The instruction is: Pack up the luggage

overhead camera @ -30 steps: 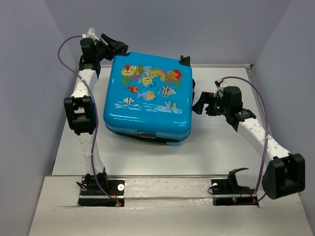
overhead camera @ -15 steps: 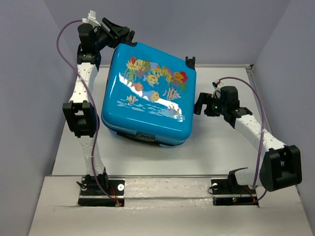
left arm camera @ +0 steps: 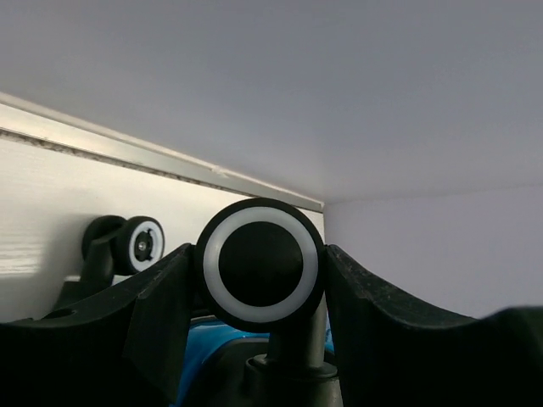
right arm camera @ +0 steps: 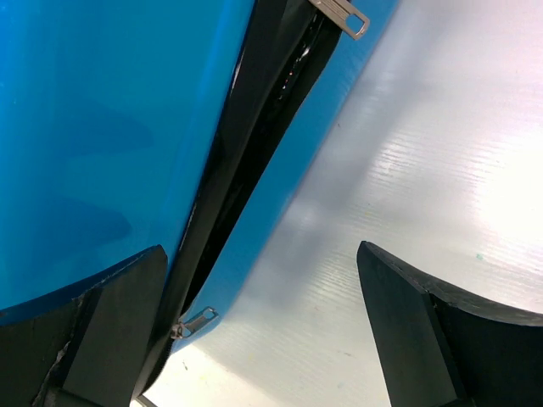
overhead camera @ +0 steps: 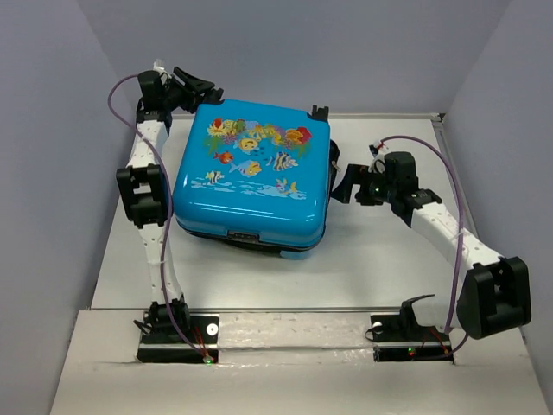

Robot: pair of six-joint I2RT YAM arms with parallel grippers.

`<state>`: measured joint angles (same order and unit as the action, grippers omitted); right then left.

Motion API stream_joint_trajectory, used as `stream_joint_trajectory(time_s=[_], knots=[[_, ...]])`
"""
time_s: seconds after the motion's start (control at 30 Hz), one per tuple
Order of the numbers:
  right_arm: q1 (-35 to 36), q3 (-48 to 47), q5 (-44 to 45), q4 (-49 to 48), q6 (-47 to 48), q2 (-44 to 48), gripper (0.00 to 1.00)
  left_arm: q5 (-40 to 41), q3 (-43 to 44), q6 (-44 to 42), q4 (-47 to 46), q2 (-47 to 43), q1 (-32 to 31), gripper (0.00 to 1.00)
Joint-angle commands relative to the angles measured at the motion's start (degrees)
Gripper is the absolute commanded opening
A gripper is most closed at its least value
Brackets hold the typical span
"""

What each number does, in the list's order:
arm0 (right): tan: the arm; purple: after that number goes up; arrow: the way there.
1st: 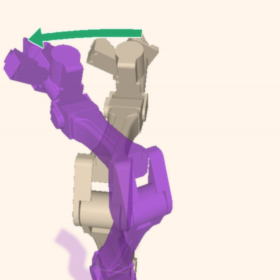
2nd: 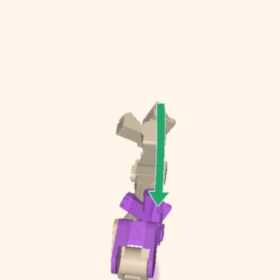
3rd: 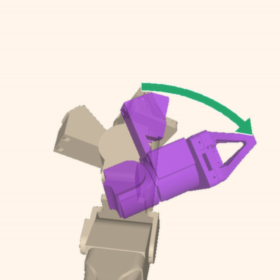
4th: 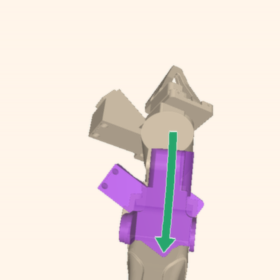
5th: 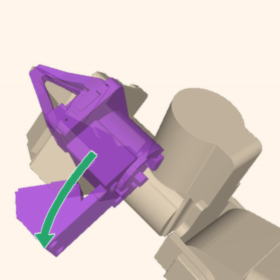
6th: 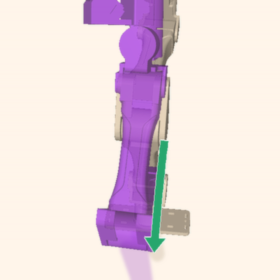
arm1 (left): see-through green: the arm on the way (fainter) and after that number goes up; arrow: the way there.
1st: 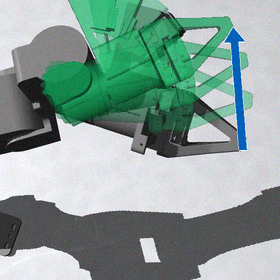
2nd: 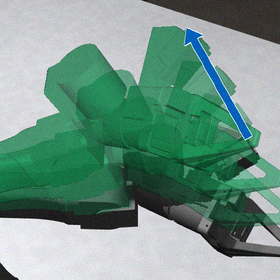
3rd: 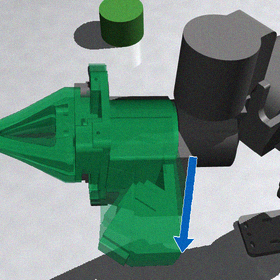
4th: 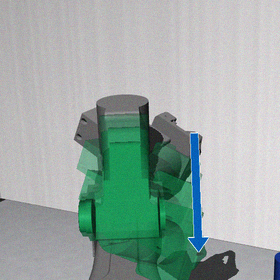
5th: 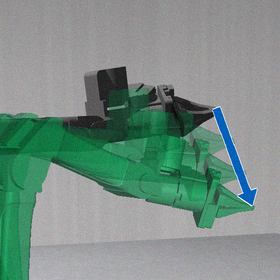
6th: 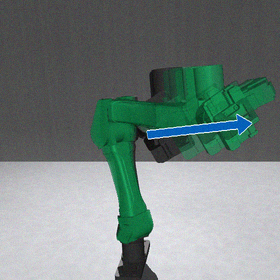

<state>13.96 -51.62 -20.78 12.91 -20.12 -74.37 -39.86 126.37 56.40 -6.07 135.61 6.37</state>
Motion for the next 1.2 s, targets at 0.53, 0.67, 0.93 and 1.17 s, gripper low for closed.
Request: stream_joint_trajectory(time_s=[0.53,0.67,0.93,1.17], knots=[[0.37,11.52,-0.93,-7.71,-2.29,19.76,0.32,23.85,-18.68,-19.93,-9.66,-38.11,2.6,0.99],[0.37,19.08,-6.37,-15.86,-5.71,24.79,0.07,27.1,-30.28,-24.38,-10.47,-52.16,-5.82,0.99],[0.9,31.65,-13.85,-27.05,-9.06,30.77,0.07,30.09,-56.72,-26.6,-3.52,-75.64,-28.23,0.82],[0.9,33.77,-13.33,-34.6,-7.83,26.48,0.38,41.94,-82.48,-20.92,1.33,-94.55,-55.56,0.42]])
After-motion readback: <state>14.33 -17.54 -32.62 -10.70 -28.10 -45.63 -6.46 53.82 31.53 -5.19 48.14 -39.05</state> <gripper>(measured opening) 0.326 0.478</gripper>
